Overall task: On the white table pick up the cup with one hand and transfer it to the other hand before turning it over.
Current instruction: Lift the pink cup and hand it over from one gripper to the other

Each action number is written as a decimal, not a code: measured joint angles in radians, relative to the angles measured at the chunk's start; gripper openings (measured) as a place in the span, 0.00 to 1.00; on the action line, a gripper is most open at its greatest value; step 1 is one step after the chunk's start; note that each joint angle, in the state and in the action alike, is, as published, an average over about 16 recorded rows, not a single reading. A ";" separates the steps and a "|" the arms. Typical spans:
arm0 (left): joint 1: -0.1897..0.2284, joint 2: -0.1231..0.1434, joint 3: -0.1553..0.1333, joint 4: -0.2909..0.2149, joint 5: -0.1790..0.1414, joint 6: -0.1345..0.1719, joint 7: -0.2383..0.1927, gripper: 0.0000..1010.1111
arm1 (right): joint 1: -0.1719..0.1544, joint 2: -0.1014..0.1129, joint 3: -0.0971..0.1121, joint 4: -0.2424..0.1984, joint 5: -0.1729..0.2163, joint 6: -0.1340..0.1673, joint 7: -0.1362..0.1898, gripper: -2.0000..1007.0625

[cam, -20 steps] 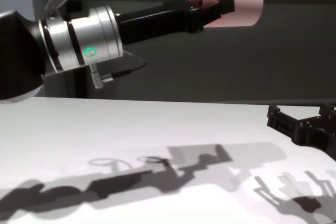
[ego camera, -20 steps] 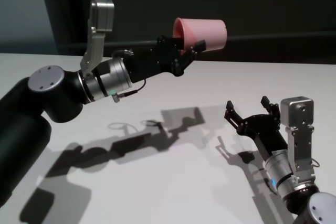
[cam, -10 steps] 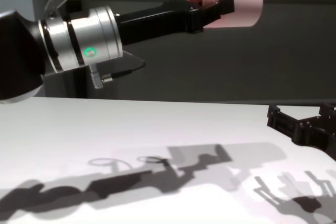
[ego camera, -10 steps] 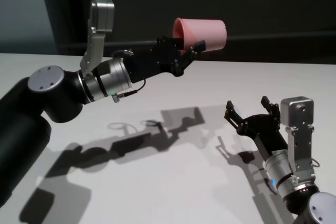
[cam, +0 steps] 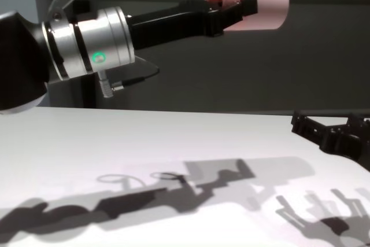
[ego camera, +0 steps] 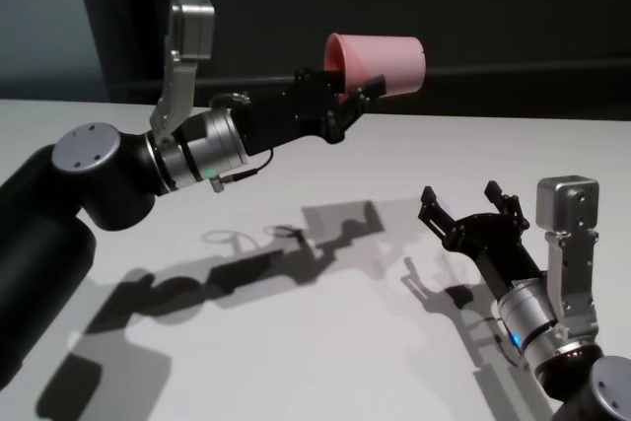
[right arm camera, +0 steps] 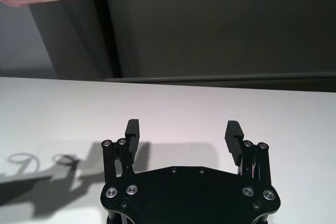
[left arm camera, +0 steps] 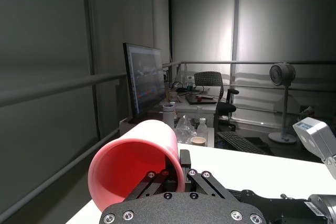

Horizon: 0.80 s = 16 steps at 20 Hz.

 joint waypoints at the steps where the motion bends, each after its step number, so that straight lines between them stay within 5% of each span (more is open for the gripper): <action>1: 0.000 0.000 0.000 0.000 0.000 0.000 0.000 0.05 | -0.003 -0.004 0.007 -0.006 0.015 0.002 0.011 1.00; 8: 0.000 0.000 0.000 0.000 0.001 0.000 0.000 0.05 | -0.033 -0.041 0.063 -0.057 0.155 -0.016 0.102 1.00; 16: 0.001 0.000 0.000 -0.001 0.001 -0.001 0.000 0.05 | -0.048 -0.075 0.117 -0.088 0.371 -0.056 0.222 1.00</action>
